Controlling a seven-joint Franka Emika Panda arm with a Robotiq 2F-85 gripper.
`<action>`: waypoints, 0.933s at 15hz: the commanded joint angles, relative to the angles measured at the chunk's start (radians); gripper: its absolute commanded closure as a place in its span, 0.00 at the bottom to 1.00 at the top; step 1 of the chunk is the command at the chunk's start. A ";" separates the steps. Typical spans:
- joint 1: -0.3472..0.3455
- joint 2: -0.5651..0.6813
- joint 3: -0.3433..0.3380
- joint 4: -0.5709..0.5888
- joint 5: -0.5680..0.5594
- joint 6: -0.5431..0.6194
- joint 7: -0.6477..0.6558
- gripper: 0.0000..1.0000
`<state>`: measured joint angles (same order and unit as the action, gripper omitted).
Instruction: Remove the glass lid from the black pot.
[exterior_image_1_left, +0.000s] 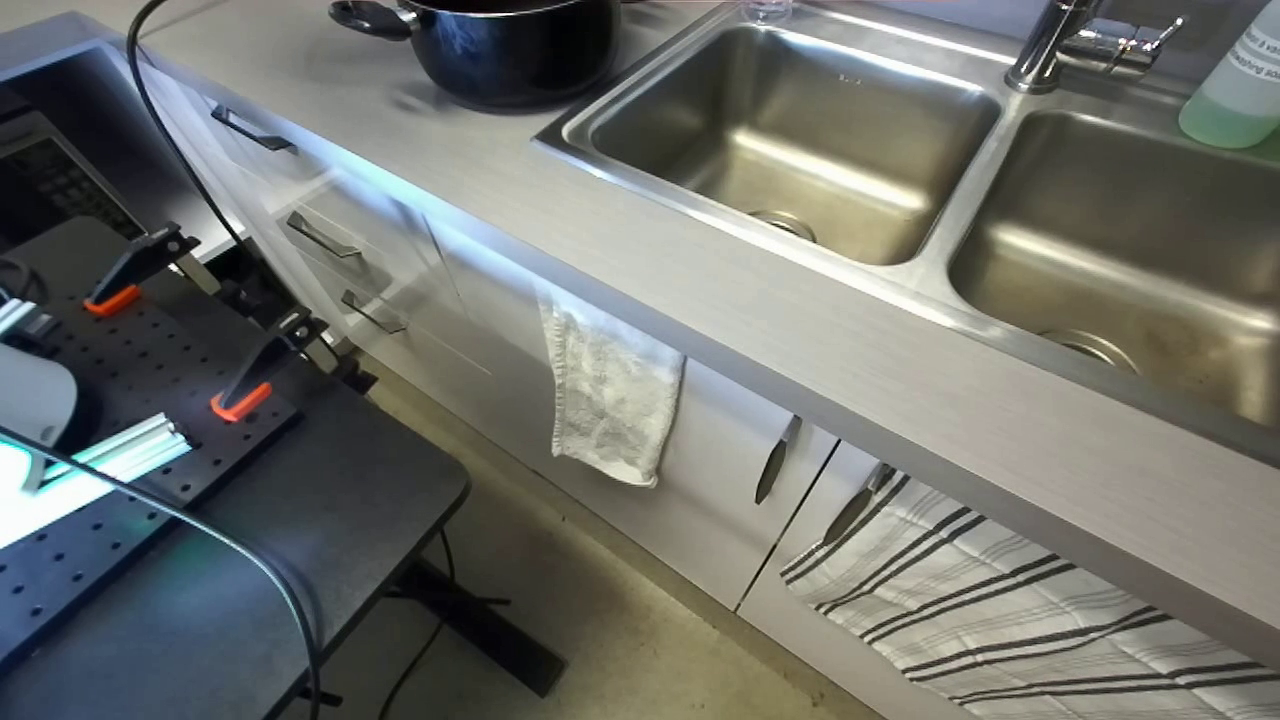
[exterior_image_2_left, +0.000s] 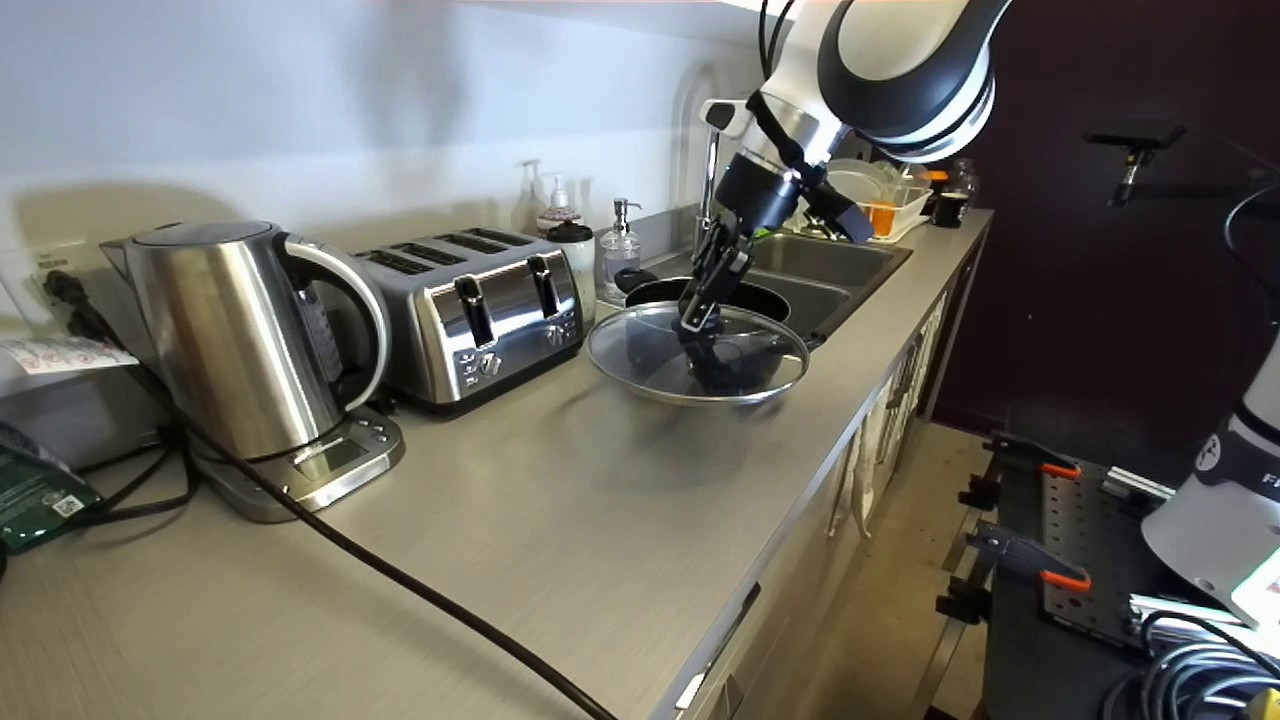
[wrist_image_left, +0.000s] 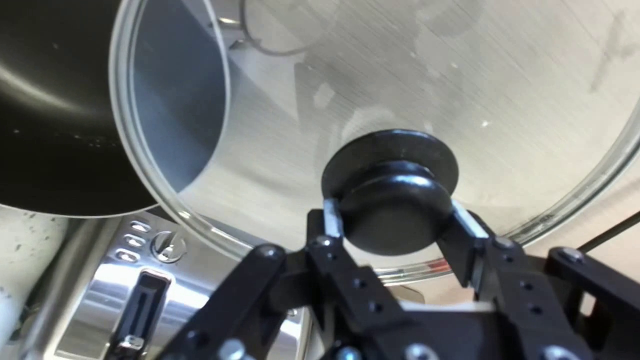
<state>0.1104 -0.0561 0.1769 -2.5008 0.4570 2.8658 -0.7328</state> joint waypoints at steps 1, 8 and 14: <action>0.033 -0.038 0.040 -0.040 -0.023 0.048 0.009 0.75; 0.073 -0.014 0.105 -0.057 -0.079 0.087 0.033 0.75; 0.058 0.084 0.097 -0.020 -0.109 0.074 0.054 0.75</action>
<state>0.1765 -0.0155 0.2792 -2.5456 0.3788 2.9163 -0.7132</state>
